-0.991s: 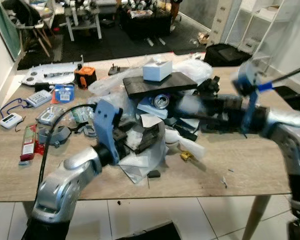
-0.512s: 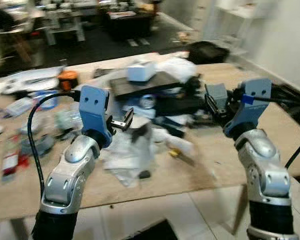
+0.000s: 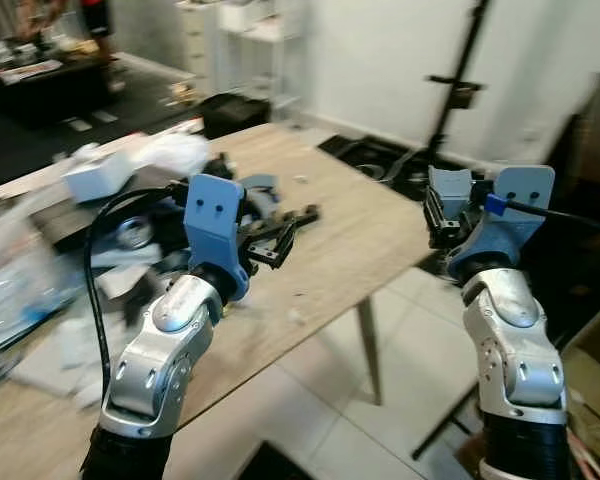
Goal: Picking trash to rubbish bin
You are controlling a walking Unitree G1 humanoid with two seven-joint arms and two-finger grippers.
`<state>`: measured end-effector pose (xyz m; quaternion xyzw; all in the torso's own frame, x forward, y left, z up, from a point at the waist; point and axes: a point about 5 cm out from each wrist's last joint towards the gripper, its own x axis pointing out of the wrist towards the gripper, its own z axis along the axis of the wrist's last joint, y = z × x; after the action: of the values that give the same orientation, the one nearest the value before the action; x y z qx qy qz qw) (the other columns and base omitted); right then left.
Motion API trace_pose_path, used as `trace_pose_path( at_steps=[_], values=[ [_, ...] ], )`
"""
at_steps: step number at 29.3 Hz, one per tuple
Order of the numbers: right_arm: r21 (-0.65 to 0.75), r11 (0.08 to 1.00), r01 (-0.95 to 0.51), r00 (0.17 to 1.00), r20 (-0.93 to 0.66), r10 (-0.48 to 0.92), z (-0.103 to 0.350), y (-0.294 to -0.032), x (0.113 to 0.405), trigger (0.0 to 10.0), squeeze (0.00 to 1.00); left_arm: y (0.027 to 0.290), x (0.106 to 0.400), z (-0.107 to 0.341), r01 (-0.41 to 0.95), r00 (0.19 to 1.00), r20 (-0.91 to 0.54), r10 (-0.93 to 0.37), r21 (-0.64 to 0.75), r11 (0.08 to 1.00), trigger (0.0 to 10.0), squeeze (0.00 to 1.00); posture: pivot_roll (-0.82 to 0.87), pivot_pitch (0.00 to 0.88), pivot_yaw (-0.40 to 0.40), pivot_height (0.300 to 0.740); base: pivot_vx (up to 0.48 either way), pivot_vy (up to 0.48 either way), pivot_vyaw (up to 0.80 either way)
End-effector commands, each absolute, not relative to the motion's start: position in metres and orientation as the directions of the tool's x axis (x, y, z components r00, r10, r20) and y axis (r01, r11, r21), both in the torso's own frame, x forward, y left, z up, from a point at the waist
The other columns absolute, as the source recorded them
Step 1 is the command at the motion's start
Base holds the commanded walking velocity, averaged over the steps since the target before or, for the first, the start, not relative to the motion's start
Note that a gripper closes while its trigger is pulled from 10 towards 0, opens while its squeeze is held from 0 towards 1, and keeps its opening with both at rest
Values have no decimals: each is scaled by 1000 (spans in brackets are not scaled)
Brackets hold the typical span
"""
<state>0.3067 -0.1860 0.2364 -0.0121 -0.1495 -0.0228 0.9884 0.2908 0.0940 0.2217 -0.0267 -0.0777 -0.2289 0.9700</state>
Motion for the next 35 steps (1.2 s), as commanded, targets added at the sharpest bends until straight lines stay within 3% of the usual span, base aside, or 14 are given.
trace_pose_path(
  at_steps=[1, 11, 35],
  values=[
    [-12, 999, 32, 958, 284, -27, 236, -181, 306, 10000, 0, 95, 289, 218, 445, 887, 150, -436, -31, 895, 10000, 0, 153, 24, 39, 740, 0, 0, -800],
    [10, 1000, 29, 972, 231, -31, 228, -175, 307, 10000, 0, 91, 285, 213, 501, 861, 110, -496, -17, 865, 10000, 0, 157, 24, 33, 740, 0, 0, -800],
    [34, 998, 43, 996, 83, -46, 207, -175, 306, 10000, 0, 94, 286, 206, 493, 869, 67, -491, -27, 870, 10000, 0, 156, 31, 33, 740, 0, 0, -800]
  ],
)
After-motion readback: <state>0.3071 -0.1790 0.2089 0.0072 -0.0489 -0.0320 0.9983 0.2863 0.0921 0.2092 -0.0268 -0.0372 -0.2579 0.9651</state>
